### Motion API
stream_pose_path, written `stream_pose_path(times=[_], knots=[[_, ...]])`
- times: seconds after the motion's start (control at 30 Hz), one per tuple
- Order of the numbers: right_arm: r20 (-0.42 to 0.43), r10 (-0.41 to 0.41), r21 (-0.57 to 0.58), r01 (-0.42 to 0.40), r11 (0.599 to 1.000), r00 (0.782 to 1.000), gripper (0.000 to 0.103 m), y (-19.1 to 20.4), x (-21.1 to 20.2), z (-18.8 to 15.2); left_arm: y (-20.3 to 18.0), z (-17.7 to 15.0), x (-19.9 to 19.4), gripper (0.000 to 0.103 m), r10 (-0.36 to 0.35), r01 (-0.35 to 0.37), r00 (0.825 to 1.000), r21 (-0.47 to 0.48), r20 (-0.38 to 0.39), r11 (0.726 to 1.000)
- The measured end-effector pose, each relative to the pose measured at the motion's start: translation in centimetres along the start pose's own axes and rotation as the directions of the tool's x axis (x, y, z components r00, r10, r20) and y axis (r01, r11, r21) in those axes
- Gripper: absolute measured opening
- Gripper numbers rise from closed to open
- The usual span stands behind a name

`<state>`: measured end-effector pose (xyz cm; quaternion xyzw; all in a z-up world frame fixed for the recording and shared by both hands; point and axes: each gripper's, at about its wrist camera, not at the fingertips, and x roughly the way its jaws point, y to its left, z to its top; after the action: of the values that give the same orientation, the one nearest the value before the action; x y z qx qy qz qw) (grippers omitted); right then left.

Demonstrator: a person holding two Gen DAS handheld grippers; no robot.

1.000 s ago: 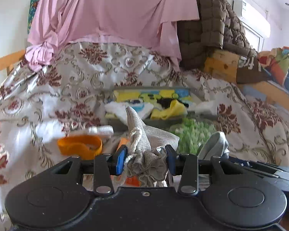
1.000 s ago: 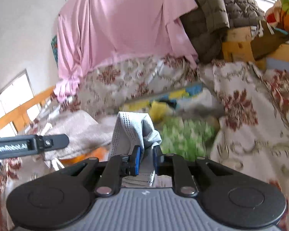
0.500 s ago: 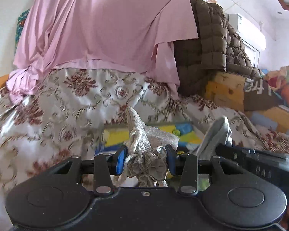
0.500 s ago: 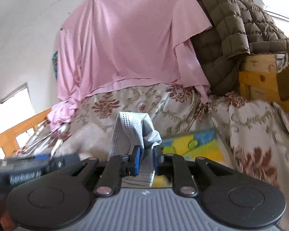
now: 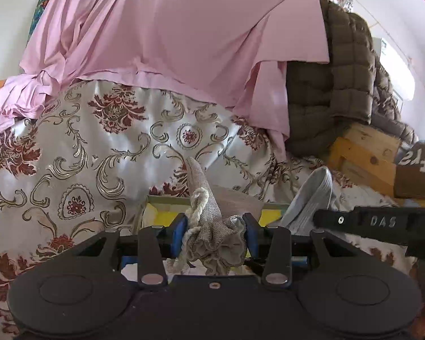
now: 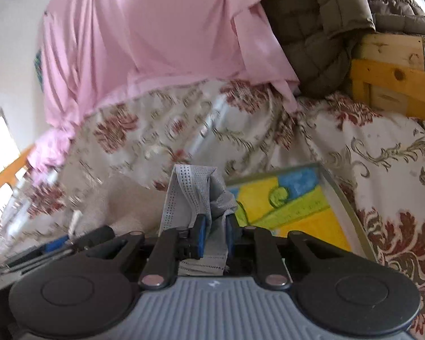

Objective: Organize soft objects
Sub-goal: 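Lift the pouch and mask with both tools toward the frog tray, then lower the pouch and mask into the frog tray and open both tools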

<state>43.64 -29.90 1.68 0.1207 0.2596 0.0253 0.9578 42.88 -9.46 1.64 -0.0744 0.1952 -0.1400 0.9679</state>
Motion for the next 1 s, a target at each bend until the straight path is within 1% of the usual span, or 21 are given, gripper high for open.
stream_pose_path(times=[0.17, 0.3, 0.47, 0.57, 0.63, 0.77, 0.93, 1.0], knots=[[-0.036, -0.011, -0.010, 0.010, 1.000, 0.999, 0.017, -0.1, 0.9, -0.8, 0.1, -0.7, 1.6, 0.044, 0.030, -0.030, 0.998, 0.004, -0.050, 1.000], [-0.052, -0.013, -0.006, 0.013, 1.000, 0.999, 0.019, -0.3, 1.2, -0.9, -0.1, -1.0, 2.3, 0.044, 0.030, -0.029, 0.997, 0.016, -0.066, 0.999], [-0.063, -0.069, -0.054, 0.066, 0.996, 0.996, 0.023, 0.2, 1.8, -0.9, -0.6, -1.1, 2.7, 0.045, 0.025, -0.021, 0.996, 0.041, -0.091, 0.999], [-0.072, -0.075, -0.053, 0.071, 0.996, 0.995, 0.027, 0.2, 2.1, -1.0, -1.0, -1.4, 3.2, 0.045, 0.029, -0.021, 0.991, 0.063, -0.129, 0.998], [-0.078, -0.079, -0.059, 0.075, 0.995, 0.994, 0.033, 0.2, 2.1, -1.1, -1.2, -1.6, 3.3, 0.045, 0.029, -0.019, 0.990, 0.079, -0.139, 0.997], [-0.079, -0.078, -0.067, 0.073, 0.995, 0.994, 0.039, 0.0, 2.1, -1.2, -1.3, -2.0, 3.4, 0.045, 0.026, -0.013, 0.988, 0.089, -0.153, 0.996], [-0.069, -0.102, -0.103, 0.094, 0.990, 0.992, 0.055, 0.1, 1.9, -1.2, -1.3, -2.1, 3.3, 0.046, 0.033, -0.017, 0.986, 0.100, -0.162, 0.995], [-0.059, -0.109, -0.122, 0.101, 0.987, 0.992, 0.059, 0.1, 1.7, -1.2, -1.4, -2.2, 3.1, 0.047, 0.044, -0.025, 0.986, 0.115, -0.158, 0.993]])
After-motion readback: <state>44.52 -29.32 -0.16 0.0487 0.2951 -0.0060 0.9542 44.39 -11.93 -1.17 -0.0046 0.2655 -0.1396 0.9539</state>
